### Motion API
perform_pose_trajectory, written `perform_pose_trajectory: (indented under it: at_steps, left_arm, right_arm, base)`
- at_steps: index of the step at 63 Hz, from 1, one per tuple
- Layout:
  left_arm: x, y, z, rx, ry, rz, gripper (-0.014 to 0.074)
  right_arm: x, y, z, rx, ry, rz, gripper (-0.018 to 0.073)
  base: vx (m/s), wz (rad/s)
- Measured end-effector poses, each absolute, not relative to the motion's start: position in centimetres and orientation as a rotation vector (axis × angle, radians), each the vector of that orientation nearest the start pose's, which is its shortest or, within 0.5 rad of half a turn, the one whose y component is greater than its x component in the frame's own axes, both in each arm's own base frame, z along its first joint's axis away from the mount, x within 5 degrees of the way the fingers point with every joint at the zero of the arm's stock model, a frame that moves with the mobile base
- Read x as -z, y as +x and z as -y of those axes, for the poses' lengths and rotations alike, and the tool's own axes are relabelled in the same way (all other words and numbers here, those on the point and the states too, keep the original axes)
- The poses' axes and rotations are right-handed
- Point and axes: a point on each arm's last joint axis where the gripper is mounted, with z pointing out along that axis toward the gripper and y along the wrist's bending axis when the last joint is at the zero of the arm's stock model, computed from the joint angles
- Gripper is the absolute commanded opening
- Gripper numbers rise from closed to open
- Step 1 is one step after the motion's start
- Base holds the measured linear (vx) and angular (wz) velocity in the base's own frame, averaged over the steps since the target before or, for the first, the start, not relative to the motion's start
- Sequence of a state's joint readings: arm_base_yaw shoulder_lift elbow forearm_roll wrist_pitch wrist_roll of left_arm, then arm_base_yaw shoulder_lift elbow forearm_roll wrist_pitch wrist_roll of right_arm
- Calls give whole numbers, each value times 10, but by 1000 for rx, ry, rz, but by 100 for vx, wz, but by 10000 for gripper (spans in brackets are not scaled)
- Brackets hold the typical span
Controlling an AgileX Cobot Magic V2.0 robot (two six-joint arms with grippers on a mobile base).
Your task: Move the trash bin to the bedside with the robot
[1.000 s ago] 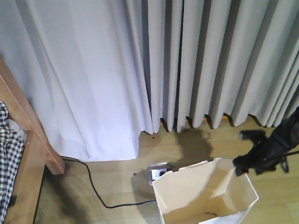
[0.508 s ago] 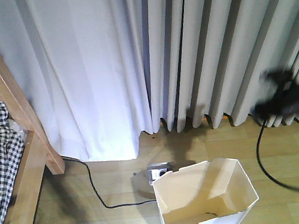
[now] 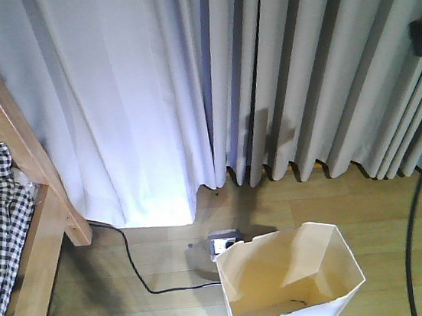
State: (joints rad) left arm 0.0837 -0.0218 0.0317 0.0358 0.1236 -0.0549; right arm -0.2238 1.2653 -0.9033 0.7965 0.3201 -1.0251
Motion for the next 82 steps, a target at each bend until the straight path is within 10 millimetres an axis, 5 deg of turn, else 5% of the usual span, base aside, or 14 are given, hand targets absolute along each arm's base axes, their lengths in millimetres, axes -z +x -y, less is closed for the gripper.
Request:
perform_pose_trajectory:
  at_steps: [21, 38, 53, 60, 74, 82]
  left_arm:
    - [-192, 56, -5, -53, -87, -1615, -6]
    - [-192, 56, -5, -53, -87, -1615, -6]
    - [-192, 56, -5, -53, -87, -1615, -6]
    - [-192, 56, -5, -53, -87, -1615, -6]
    - [-192, 56, -5, -53, -87, -1615, -6]
    - [-192, 56, -5, -53, -87, -1615, -6]
  right_arm:
    - [-349, 185, 21, 53, -41, -1779, 524]
    - [-334, 122, -5, 47, -194, -1646, 524]
    - [-293, 85, -6, 57, -153, -1595, 509]
    - [-281, 77, -8, 50, -175, -1594, 412]
    - [-278, 68, -8, 68, -167, -1543, -16]
    - [-279, 67, -8, 70, -164, -1536, -11]
  base:
    - [0, 0]
    - [0, 0]
    - [0, 0]
    - [0, 0]
    - [0, 0]
    - [0, 0]
